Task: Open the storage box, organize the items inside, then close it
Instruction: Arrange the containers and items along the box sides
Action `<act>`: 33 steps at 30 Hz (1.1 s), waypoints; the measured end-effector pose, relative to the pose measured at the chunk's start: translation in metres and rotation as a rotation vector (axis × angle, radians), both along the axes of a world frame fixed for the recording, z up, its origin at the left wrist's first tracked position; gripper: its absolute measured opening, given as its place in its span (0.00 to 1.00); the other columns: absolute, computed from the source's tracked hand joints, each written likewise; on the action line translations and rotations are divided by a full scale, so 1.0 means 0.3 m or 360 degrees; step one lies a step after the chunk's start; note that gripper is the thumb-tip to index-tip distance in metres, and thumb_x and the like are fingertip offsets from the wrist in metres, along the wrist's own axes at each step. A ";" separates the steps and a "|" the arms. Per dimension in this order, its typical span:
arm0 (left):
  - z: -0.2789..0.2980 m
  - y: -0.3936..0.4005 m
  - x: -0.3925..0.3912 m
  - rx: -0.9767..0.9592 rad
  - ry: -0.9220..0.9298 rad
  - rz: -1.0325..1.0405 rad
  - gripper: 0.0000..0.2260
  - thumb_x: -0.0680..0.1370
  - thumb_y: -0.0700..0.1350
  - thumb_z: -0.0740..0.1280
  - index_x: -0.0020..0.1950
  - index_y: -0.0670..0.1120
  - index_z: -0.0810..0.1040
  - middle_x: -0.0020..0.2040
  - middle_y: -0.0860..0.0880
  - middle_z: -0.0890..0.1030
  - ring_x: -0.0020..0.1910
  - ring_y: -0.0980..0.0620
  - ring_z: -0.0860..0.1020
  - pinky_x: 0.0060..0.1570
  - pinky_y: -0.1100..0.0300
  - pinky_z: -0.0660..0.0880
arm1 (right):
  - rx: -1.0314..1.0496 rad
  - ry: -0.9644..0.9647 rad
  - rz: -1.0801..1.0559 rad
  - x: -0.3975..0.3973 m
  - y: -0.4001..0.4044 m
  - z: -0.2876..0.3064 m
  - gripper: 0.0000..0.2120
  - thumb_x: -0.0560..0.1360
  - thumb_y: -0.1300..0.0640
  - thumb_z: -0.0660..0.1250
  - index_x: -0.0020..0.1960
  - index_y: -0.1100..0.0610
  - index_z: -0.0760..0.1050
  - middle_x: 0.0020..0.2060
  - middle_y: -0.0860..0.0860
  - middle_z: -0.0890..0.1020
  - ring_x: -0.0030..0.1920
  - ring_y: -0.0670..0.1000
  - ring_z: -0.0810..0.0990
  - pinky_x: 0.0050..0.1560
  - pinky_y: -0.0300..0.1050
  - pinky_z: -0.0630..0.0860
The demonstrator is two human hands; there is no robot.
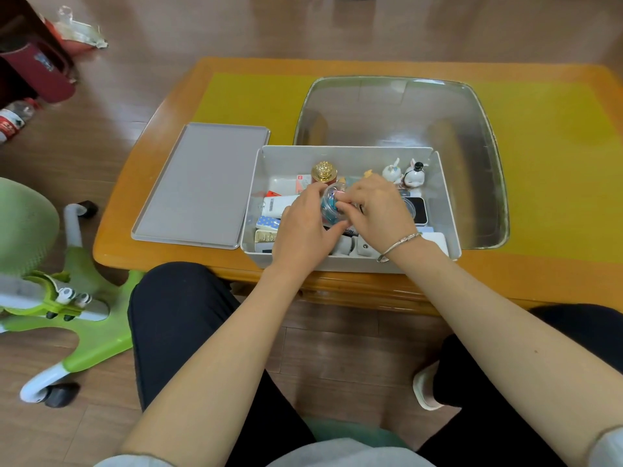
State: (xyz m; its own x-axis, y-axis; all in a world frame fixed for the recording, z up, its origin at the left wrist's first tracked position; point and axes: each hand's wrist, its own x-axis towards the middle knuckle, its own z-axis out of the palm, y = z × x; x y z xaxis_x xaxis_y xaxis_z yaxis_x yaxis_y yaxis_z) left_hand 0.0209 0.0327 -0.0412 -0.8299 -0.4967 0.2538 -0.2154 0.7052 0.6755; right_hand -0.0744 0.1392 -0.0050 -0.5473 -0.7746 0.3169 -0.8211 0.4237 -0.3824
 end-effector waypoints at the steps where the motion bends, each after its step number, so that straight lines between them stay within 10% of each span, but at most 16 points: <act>1: -0.001 -0.001 -0.001 0.0007 -0.0008 0.0003 0.27 0.72 0.54 0.73 0.65 0.49 0.67 0.58 0.51 0.77 0.55 0.51 0.76 0.55 0.49 0.76 | -0.0026 -0.0050 0.0004 0.001 0.002 -0.001 0.09 0.76 0.56 0.66 0.50 0.58 0.84 0.44 0.55 0.83 0.50 0.57 0.75 0.57 0.53 0.68; 8: 0.001 0.003 -0.003 0.0069 -0.0023 -0.0002 0.27 0.72 0.56 0.72 0.66 0.50 0.66 0.58 0.51 0.78 0.55 0.51 0.77 0.51 0.53 0.77 | -0.0359 -0.0278 -0.0040 -0.030 0.040 0.013 0.11 0.74 0.55 0.70 0.55 0.55 0.80 0.41 0.50 0.76 0.38 0.46 0.71 0.43 0.40 0.71; 17: 0.003 0.005 0.006 0.0098 0.0017 -0.0062 0.28 0.72 0.56 0.72 0.67 0.50 0.66 0.60 0.52 0.78 0.56 0.52 0.77 0.51 0.54 0.77 | -0.0199 -0.0191 -0.0026 -0.020 0.036 0.011 0.08 0.75 0.55 0.68 0.52 0.52 0.83 0.44 0.52 0.80 0.48 0.53 0.73 0.53 0.54 0.69; 33: -0.021 -0.004 0.003 0.0093 0.0003 -0.0141 0.27 0.73 0.57 0.70 0.67 0.52 0.64 0.59 0.54 0.77 0.55 0.56 0.75 0.47 0.65 0.70 | -0.0203 -0.0308 0.0107 -0.037 0.072 0.023 0.12 0.76 0.59 0.65 0.58 0.56 0.80 0.52 0.52 0.81 0.51 0.49 0.70 0.56 0.48 0.68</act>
State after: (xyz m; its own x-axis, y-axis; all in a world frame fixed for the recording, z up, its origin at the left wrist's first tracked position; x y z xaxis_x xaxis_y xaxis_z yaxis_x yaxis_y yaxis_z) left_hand 0.0218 0.0316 -0.0474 -0.8706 -0.4357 0.2283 -0.1527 0.6806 0.7166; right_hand -0.0855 0.1608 0.0020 -0.5559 -0.7718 0.3088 -0.7520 0.3086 -0.5824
